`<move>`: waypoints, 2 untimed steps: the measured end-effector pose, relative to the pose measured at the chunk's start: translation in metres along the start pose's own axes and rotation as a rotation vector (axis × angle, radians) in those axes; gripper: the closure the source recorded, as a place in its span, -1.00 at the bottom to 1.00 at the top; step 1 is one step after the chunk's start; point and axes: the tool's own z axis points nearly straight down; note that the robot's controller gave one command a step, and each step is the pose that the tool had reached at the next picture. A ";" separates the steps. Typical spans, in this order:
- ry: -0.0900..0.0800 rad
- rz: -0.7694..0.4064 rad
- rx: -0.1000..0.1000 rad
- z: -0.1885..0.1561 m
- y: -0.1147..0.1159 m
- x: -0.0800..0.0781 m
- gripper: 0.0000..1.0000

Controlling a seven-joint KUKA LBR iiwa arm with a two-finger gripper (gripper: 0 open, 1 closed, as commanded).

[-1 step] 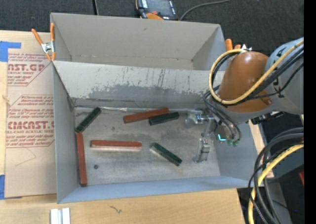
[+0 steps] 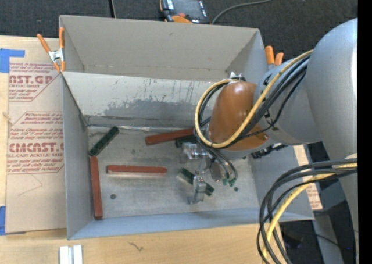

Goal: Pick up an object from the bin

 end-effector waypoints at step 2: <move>-0.015 -0.031 0.006 -0.136 -0.023 -0.010 1.00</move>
Offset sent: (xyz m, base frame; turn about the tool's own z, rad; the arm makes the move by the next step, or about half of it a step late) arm 0.0000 0.0000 0.0000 0.0000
